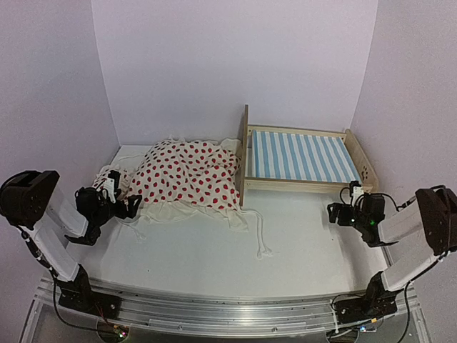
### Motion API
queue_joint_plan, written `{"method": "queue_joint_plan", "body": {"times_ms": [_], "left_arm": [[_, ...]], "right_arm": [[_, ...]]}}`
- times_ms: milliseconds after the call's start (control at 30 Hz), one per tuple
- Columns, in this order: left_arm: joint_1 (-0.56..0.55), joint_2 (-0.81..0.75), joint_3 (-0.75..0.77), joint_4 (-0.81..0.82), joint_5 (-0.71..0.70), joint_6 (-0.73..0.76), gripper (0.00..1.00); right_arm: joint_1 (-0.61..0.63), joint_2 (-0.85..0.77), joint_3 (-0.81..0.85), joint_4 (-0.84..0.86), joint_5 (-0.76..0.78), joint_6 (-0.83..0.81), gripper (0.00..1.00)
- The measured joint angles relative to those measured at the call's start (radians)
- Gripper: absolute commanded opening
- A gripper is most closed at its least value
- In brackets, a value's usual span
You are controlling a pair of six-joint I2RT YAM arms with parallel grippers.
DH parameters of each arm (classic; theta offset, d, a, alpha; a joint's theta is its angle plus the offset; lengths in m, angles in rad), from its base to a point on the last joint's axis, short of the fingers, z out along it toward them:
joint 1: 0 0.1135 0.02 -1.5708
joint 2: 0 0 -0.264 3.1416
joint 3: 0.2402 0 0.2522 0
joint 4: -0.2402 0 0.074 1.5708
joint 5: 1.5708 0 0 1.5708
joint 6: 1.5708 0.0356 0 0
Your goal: Set up the pet bed
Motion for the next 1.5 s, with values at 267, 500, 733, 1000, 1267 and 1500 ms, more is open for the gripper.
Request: {"method": "queue_joint_plan", "body": {"times_ms": [267, 500, 733, 1000, 1267, 1500], "left_arm": [[0.000, -0.010, 0.000, -0.006, 0.016, 0.001, 1.00], [-0.009, -0.295, 0.147, -0.382, 0.173, 0.086, 1.00], [-0.047, -0.165, 0.699, -0.949, 0.265, 0.480, 0.99], [-0.160, 0.202, 0.978, -1.364, 0.156, 0.812, 1.00], [-0.259, 0.445, 1.226, -1.424, 0.019, 0.819, 0.59], [-0.249, 0.458, 1.231, -1.477, 0.033, 0.806, 0.00]], "right_arm": [[0.000, -0.212, 0.101, -0.252, -0.038, 0.134, 0.98], [0.001, -0.419, 0.160, -0.489, -0.097, 0.238, 0.94], [0.060, -0.507, 0.298, -0.679, -0.120, 0.294, 0.92], [0.211, -0.430, 0.443, -0.836, -0.071, 0.307, 0.92], [0.354, -0.358, 0.512, -0.896, -0.039, 0.309, 0.90], [0.486, -0.291, 0.589, -0.911, -0.006, 0.329, 0.89]]}}
